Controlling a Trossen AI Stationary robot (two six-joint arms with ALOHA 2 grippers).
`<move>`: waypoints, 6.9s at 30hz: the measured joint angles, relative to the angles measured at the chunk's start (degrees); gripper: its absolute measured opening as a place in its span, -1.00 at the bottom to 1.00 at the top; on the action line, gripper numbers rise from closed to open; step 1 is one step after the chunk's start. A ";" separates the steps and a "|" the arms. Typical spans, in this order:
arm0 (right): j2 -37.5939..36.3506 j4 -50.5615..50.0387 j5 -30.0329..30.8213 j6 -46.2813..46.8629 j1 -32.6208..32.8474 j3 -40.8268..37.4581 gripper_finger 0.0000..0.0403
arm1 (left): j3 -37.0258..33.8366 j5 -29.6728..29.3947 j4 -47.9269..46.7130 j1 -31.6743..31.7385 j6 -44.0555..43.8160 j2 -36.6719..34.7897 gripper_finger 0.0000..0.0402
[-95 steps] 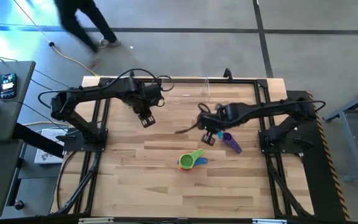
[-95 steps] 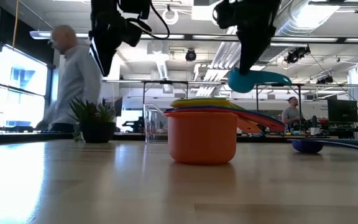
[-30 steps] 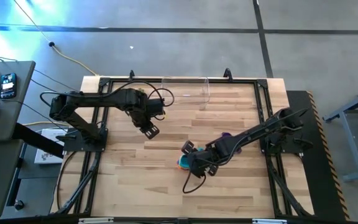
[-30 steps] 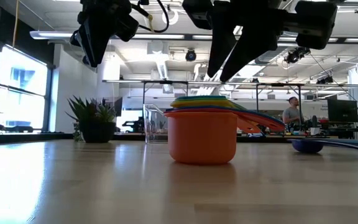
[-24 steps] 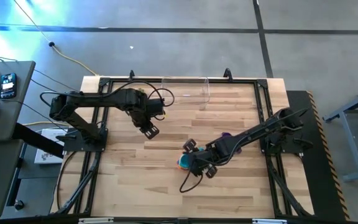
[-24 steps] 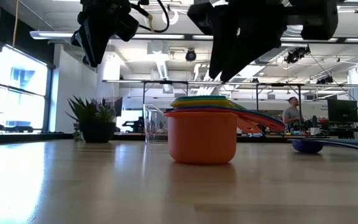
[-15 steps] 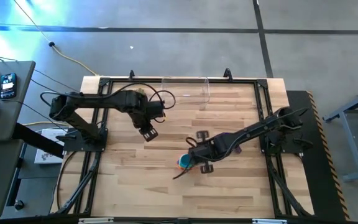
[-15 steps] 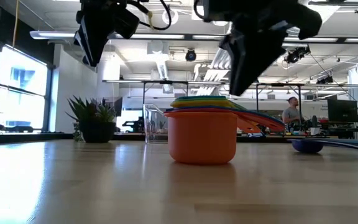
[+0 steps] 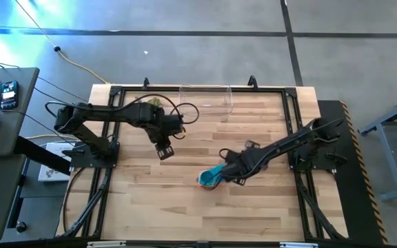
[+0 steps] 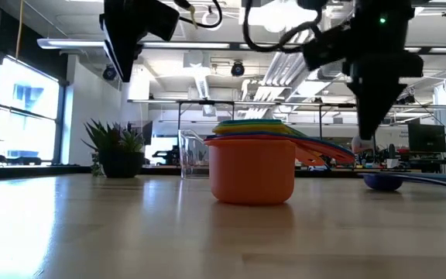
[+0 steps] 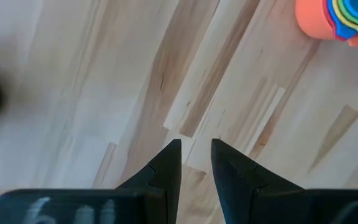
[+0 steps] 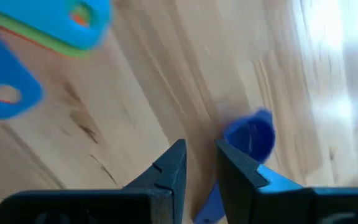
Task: Nest measuring cups in basket
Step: Stack the purple measuring cup on the light blue measuring cup, then adjust the stacked measuring cups
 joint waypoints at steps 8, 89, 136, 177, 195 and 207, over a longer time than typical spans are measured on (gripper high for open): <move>-10.47 4.17 -1.94 11.28 -0.55 -11.55 -0.64 | 0.00 0.02 1.19 0.02 3.34 0.00 -0.61; -6.41 24.57 -10.34 -53.83 -5.94 8.57 -1.00 | 0.00 -0.13 6.61 6.99 3.99 -0.02 -0.61; 12.73 14.12 -11.91 -80.81 0.24 22.23 -0.94 | 0.00 -0.11 6.48 6.93 4.01 -0.02 -0.61; 12.68 -5.73 0.59 -35.63 -2.40 22.89 -0.57 | 0.01 1.90 6.52 -1.87 0.70 -0.02 -0.61; 12.62 1.51 -10.45 -47.35 -13.81 22.33 -0.57 | 0.00 1.45 17.20 -17.71 -16.31 -0.02 -0.61; 12.57 3.95 -17.42 -53.19 -15.85 15.18 -0.57 | -4.66 -2.91 33.16 -23.83 -25.82 2.17 -0.61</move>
